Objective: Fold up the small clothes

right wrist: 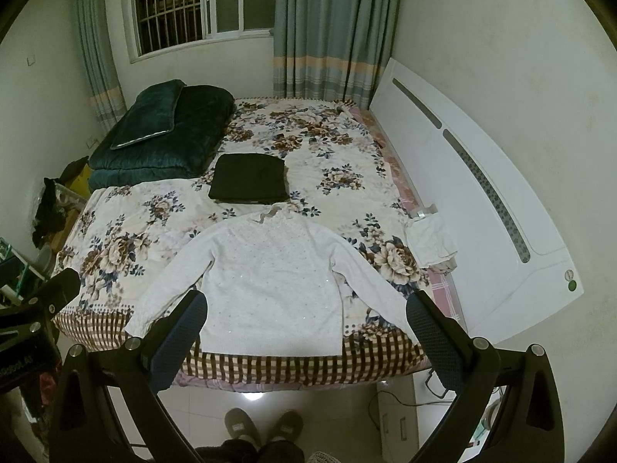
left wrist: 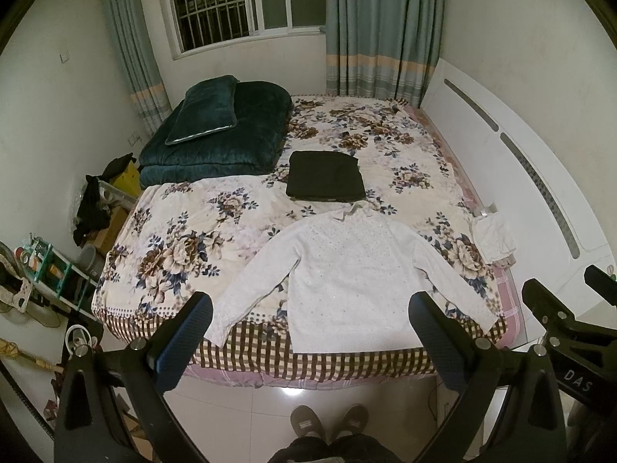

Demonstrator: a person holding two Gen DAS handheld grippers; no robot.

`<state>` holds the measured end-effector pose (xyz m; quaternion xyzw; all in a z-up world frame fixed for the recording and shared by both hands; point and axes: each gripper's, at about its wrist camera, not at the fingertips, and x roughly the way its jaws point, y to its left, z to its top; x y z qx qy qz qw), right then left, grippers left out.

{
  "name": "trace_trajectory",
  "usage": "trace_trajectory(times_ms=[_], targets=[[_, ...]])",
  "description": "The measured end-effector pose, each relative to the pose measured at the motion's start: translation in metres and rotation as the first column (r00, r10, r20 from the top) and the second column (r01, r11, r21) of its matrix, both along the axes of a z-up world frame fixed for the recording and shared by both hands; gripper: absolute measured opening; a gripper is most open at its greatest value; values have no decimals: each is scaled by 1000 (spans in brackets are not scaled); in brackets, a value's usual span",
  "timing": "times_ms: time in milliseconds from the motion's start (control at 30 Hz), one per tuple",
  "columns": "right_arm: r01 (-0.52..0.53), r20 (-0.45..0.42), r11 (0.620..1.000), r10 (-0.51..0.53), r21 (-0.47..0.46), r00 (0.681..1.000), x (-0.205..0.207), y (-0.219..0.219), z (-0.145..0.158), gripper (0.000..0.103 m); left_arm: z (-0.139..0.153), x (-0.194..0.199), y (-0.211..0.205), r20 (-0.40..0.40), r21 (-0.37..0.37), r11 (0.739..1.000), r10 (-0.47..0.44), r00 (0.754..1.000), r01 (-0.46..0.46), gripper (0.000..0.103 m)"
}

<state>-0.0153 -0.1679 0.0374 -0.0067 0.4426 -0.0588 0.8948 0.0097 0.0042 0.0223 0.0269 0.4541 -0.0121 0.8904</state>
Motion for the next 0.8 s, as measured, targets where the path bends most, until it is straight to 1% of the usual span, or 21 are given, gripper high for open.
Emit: trace_trajectory(times_ms=[333,467,533,600,700,733,800], targets=[[3,0,1000,-3,2,1000,1,2,1,103,-1,3,0,-4,-5,1000,-2,1000,2,103],[17,-7,1000,-17,2,1000,6,11,3,103,-3,11,3,-9,-13,1000,-4,1000,4,103],[36,-16,999,-35,15,999,10,16,-5,103,-10,19,6,-3,-12,1000,-2,1000,2,103],[52,-22,998,-51,35,998,14,13,-12,103,-24,29,11,22,-5,1000,1,1000,-1,103],[112,-37,990,-109,84,993,24,-6,-36,103,-49,53,12,70,25,1000,7,998,-9,103],[158,-43,983,-154,94,987,28,-22,-51,103,-59,61,11,84,37,999,11,996,-14,103],[246,-61,965,-241,94,969,33,-50,-77,103,-87,84,4,88,63,998,17,996,-22,103]])
